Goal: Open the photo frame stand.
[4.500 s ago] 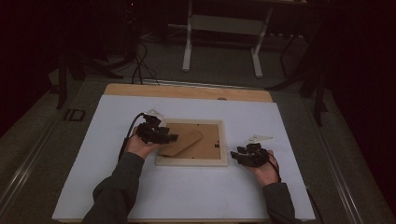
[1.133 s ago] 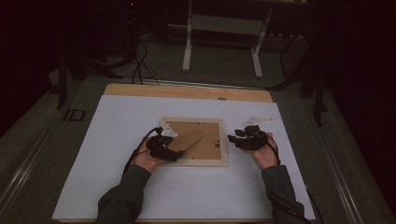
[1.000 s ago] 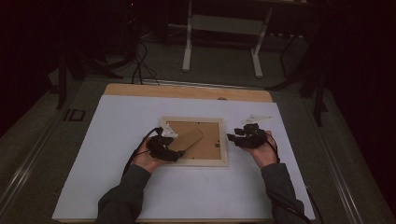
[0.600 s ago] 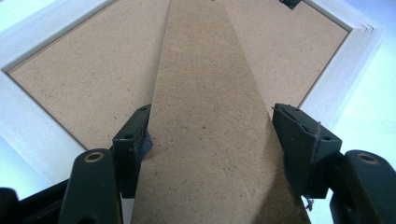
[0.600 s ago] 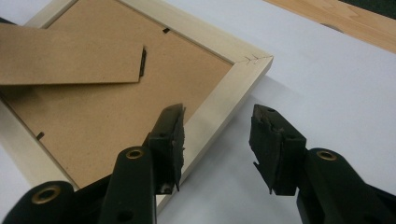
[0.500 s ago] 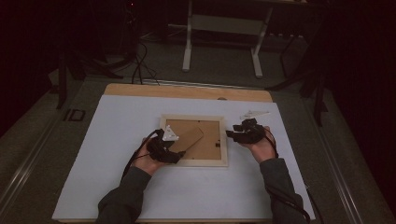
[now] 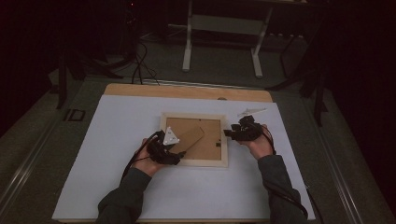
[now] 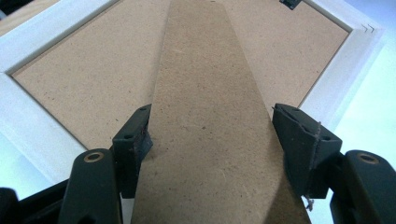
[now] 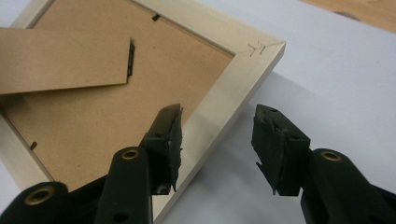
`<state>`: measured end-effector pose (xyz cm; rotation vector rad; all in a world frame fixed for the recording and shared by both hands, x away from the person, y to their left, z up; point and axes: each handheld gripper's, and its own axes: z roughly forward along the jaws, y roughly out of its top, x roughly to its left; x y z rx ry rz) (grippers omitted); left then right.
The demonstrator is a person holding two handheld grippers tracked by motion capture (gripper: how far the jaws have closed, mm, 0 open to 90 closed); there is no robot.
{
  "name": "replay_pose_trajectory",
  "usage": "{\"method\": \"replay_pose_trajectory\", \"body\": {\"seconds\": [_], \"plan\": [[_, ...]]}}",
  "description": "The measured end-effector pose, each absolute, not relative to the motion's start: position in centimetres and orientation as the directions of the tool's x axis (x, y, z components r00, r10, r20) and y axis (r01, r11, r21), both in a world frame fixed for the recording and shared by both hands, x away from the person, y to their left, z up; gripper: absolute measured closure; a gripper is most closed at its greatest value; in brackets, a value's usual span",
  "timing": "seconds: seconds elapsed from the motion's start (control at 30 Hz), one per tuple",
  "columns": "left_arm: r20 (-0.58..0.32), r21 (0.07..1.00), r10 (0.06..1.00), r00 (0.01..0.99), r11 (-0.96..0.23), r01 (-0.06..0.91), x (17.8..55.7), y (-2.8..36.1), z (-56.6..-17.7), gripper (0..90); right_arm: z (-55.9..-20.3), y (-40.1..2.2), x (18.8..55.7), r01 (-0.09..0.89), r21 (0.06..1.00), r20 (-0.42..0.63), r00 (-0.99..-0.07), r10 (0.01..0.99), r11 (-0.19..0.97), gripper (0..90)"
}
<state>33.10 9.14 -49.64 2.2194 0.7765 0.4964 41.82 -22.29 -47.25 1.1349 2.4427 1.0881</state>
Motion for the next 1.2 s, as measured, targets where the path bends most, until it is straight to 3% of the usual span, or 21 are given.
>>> {"method": "replay_pose_trajectory", "body": {"seconds": [0.57, 1.03, 1.2], "plan": [[0.197, 0.751, 0.644, 0.740, -0.584, 0.308, 32.3, 8.8, -49.5, 35.4, -48.1, -22.5, 43.9, 0.661, 0.657, 0.268, -0.655, 0.707, 0.363, 46.9], [0.267, 0.764, 0.619, 0.739, -0.603, 0.230, 31.6, 8.6, -49.3, 35.3, -48.3, -22.6, 44.9, 0.671, 0.638, 0.319, -0.677, 0.663, 0.378, 44.7], [0.287, 0.767, 0.611, 0.738, -0.608, 0.205, 31.5, 8.7, -49.3, 35.2, -48.5, -23.0, 45.1, 0.702, 0.623, 0.391, -0.661, 0.640, 0.345, 48.5]]}}
